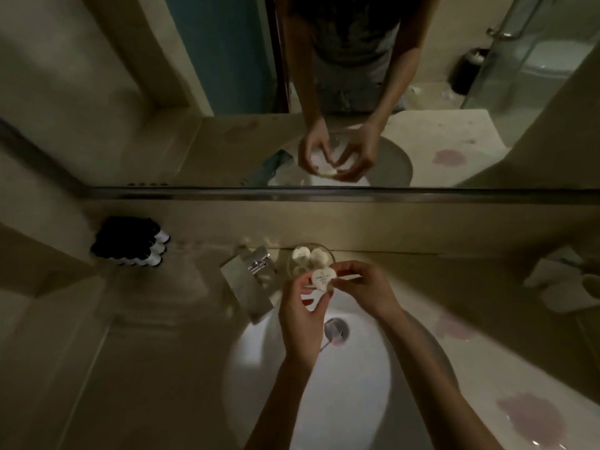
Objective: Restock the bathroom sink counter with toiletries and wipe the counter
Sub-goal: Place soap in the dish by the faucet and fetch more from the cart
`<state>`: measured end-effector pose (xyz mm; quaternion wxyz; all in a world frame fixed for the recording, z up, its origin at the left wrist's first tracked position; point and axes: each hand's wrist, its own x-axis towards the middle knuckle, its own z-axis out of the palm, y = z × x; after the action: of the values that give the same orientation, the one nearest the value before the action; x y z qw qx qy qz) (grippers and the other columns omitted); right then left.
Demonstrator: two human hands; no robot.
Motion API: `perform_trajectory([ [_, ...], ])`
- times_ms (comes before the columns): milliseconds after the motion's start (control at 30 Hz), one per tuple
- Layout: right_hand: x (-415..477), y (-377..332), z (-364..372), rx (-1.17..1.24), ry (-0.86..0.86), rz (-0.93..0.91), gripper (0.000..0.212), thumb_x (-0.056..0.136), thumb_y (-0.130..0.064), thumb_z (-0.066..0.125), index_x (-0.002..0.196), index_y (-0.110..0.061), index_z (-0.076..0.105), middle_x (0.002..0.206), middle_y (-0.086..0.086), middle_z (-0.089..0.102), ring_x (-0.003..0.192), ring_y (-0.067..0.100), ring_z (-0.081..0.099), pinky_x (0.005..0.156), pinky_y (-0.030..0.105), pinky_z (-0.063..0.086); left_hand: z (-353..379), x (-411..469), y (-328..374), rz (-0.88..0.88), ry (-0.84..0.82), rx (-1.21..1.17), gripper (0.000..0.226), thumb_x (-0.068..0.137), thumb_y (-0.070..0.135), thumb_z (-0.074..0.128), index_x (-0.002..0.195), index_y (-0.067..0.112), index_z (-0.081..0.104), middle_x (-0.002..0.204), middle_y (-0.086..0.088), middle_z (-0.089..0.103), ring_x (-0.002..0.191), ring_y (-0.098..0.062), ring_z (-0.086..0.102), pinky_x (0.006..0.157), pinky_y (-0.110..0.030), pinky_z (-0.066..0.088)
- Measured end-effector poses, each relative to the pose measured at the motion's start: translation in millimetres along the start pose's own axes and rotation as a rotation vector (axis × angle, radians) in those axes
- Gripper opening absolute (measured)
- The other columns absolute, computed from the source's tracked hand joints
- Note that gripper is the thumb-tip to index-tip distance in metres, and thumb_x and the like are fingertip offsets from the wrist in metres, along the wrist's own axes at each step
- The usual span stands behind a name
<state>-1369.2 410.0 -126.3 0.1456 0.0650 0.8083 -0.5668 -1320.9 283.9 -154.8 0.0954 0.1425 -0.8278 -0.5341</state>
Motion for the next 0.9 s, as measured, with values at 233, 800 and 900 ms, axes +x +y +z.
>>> perform_trajectory([
  [233,70.1,23.6,22.0,-0.18,0.059,-0.046,0.019,0.085,-0.02,0.068,0.102,-0.029,0.069,0.09,-0.016,0.067,0.08,-0.002,0.063,0.074,0.022,0.053,34.2,59.0,-37.6,-0.013,-0.007,0.114,0.041,0.087,0.023,0.066,0.128,0.026,0.058,0.125,0.008,0.062,0.115,-0.004,0.055,0.096,-0.027,0.05],
  [800,82.2,52.1,60.3,-0.272,0.225,-0.07,0.017,0.086,-0.028,0.067,0.103,-0.028,0.07,0.094,-0.008,0.067,0.084,0.012,0.059,0.071,0.031,0.051,34.6,75.8,-82.1,0.083,-0.065,0.399,0.056,0.079,0.014,0.074,0.132,0.016,0.054,0.131,-0.007,0.057,0.123,-0.024,0.053,0.094,-0.036,0.051],
  [900,81.9,53.0,61.3,-0.308,0.238,-0.082,0.017,0.087,-0.027,0.067,0.104,-0.028,0.07,0.095,-0.007,0.066,0.084,0.014,0.059,0.07,0.03,0.05,34.7,77.4,-77.3,0.041,-0.086,0.395,0.056,0.079,0.014,0.075,0.131,0.018,0.056,0.13,-0.005,0.053,0.115,-0.018,0.053,0.086,-0.018,0.044],
])
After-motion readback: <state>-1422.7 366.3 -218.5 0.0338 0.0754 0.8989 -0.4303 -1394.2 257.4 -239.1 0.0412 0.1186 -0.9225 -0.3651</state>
